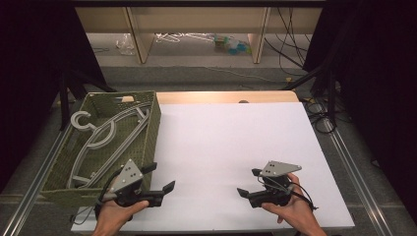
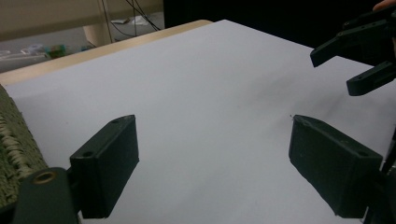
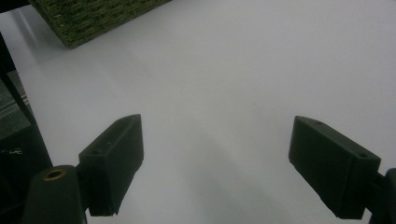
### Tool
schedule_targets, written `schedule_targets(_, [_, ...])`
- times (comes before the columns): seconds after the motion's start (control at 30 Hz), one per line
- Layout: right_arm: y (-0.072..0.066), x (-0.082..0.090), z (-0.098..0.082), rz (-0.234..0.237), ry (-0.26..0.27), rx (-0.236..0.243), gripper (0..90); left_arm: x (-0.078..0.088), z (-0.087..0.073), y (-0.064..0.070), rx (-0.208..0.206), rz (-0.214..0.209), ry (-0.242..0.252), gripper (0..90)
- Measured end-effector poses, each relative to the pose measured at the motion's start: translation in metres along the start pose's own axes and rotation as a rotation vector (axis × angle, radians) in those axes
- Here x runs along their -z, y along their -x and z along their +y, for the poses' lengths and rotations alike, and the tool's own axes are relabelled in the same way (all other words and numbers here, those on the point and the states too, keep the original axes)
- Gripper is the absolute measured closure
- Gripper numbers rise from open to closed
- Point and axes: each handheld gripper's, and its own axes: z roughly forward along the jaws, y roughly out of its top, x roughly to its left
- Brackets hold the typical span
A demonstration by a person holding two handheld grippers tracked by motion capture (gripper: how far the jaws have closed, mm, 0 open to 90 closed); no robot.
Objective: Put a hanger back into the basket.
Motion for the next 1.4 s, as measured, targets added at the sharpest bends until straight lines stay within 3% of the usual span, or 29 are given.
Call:
schedule_targets(0.03, [-0.001, 0.0, 0.0, -0.001, 0.005, 0.002, 18.7, 0.0, 0.0, 0.001, -0.004, -0.002, 0.002, 16.0])
schedule_targets(0.13, [-0.003, 0.001, 0.0, 0.008, 0.019, 0.002, 18.3, 0.003, -0.001, 0.007, 0.042, 0.011, -0.015, 16.1])
schedule_targets(0.43, [-0.006, 0.006, -0.003, -0.008, 0.036, -0.01, 18.3, -0.004, -0.009, 0.031, 0.006, -0.066, -0.036, 16.2])
schedule_targets(0.6, [-0.013, 0.014, -0.007, -0.017, 0.074, -0.032, 18.4, -0.006, -0.016, 0.032, -0.006, -0.073, -0.048, 16.2])
schedule_targets(0.63, [-0.015, 0.014, -0.008, 0.002, 0.08, -0.038, 18.4, -0.006, -0.017, 0.032, -0.012, -0.071, -0.048, 16.2])
schedule_targets(0.73, [-0.02, 0.019, -0.012, -0.009, 0.086, -0.032, 18.3, -0.004, -0.017, 0.031, 0.0, -0.074, -0.038, 16.2])
schedule_targets(0.77, [-0.022, 0.019, -0.013, 0.008, 0.094, -0.043, 18.3, -0.004, -0.017, 0.03, 0.003, -0.074, -0.028, 16.2])
schedule_targets(0.9, [-0.025, 0.022, -0.019, -0.008, 0.085, -0.049, 18.2, -0.002, -0.017, 0.029, 0.003, -0.07, -0.019, 16.2])
schedule_targets(1.0, [-0.027, 0.022, -0.022, 0.006, 0.078, -0.048, 18.2, -0.002, -0.018, 0.029, 0.0, -0.067, -0.025, 16.2])
schedule_targets(1.23, [-0.033, 0.027, -0.026, 0.006, 0.102, -0.053, 18.4, -0.001, -0.016, 0.026, 0.009, -0.064, -0.005, 16.2])
schedule_targets(1.3, [-0.033, 0.028, -0.027, -0.013, 0.114, -0.045, 18.4, 0.0, -0.016, 0.026, 0.006, -0.062, -0.001, 16.2])
schedule_targets(1.33, [-0.033, 0.027, -0.027, 0.005, 0.115, -0.052, 18.4, 0.0, -0.016, 0.025, 0.006, -0.061, -0.002, 16.2])
schedule_targets(1.4, [-0.033, 0.028, -0.027, -0.013, 0.12, -0.047, 18.4, -0.001, -0.016, 0.025, 0.008, -0.069, 0.006, 16.2])
